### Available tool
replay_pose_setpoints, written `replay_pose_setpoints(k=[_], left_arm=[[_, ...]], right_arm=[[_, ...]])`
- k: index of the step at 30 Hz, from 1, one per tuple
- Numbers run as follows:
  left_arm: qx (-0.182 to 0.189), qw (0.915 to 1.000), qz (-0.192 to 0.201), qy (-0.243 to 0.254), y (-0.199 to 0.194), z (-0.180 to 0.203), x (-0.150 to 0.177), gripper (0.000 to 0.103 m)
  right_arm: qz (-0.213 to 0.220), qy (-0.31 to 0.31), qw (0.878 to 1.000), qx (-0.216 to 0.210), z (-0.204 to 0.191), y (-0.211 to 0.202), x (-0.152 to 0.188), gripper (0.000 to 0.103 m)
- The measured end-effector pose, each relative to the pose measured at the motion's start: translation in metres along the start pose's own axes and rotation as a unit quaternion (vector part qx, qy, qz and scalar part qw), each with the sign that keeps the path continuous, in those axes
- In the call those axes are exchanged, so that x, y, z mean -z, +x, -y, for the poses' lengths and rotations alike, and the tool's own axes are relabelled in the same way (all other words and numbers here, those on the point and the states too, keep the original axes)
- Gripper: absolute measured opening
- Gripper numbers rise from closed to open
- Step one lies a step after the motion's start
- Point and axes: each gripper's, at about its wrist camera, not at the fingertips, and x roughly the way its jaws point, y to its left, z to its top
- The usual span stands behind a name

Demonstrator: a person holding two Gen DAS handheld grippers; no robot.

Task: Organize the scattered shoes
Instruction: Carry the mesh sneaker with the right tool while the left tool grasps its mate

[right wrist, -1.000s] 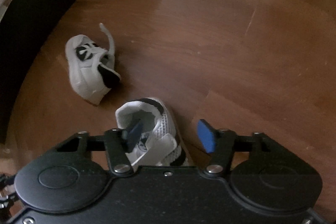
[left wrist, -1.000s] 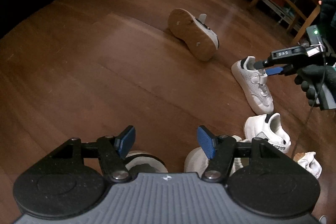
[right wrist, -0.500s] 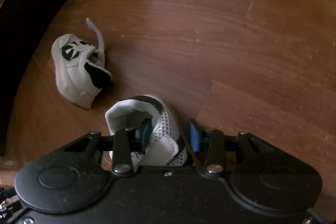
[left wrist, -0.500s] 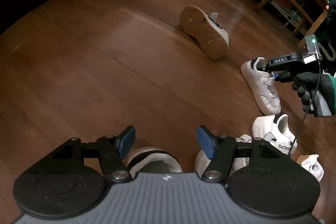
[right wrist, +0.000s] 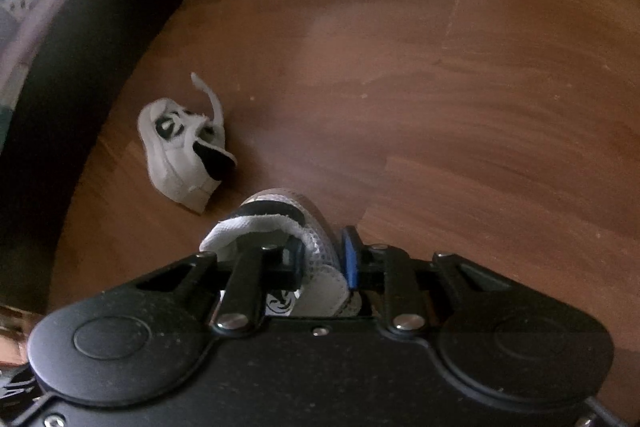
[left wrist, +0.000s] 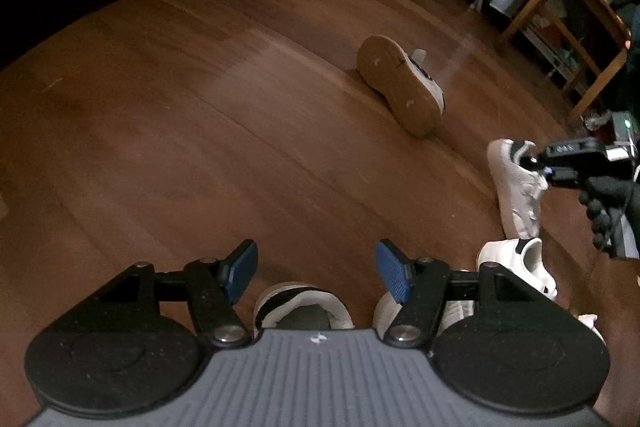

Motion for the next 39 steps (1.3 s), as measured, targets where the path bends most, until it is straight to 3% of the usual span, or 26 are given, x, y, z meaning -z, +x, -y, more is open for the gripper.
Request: replay_pose_setpoints(k=[12, 18, 20, 26, 28, 30, 31, 34, 39], left_arm=[[-0.010, 0.9997, 0.020, -0.009, -0.027, -0.011, 0.008, 0.065], [-0.026, 0.9989, -0.034, -0.016, -0.013, -0.015, 0.027, 0.065], [-0.028, 0.9972, -0.059, -0.037, 0.000, -0.021, 0.034, 0.065], [-0.027, 0.9917, -0.082, -0.095, 0.025, -0.036, 0.033, 0.064], [-0.012, 0.9905, -0.093, -0.100, 0.033, -0.037, 0.036, 0.036], [0.002, 0.9918, -0.099, -0.080, 0.042, -0.033, 0.042, 0.033], [0.002, 0.9932, -0.095, -0.067, 0.044, -0.030, 0.044, 0.026], [0.042, 0.9910, -0.088, -0.092, 0.041, -0.039, 0.052, 0.021], [0.060, 0.9868, -0.059, -0.139, 0.020, -0.069, 0.059, 0.019]], right_arm=[[0.016, 0.034, 0.999, -0.031, 0.005, -0.047, 0.016, 0.020], [0.018, 0.041, 0.997, -0.060, -0.013, -0.074, 0.025, 0.020], [0.015, 0.038, 0.997, -0.071, -0.022, -0.081, 0.028, 0.020], [-0.010, 0.038, 0.994, -0.103, -0.060, -0.080, 0.043, 0.020], [-0.022, 0.041, 0.993, -0.109, -0.072, -0.073, 0.050, 0.020], [-0.032, 0.043, 0.992, -0.113, -0.083, -0.066, 0.057, 0.020], [-0.039, 0.044, 0.992, -0.116, -0.090, -0.061, 0.062, 0.020], [-0.055, 0.047, 0.989, -0.127, -0.113, -0.050, 0.077, 0.020], [-0.080, 0.042, 0.986, -0.143, -0.148, -0.033, 0.097, 0.020]])
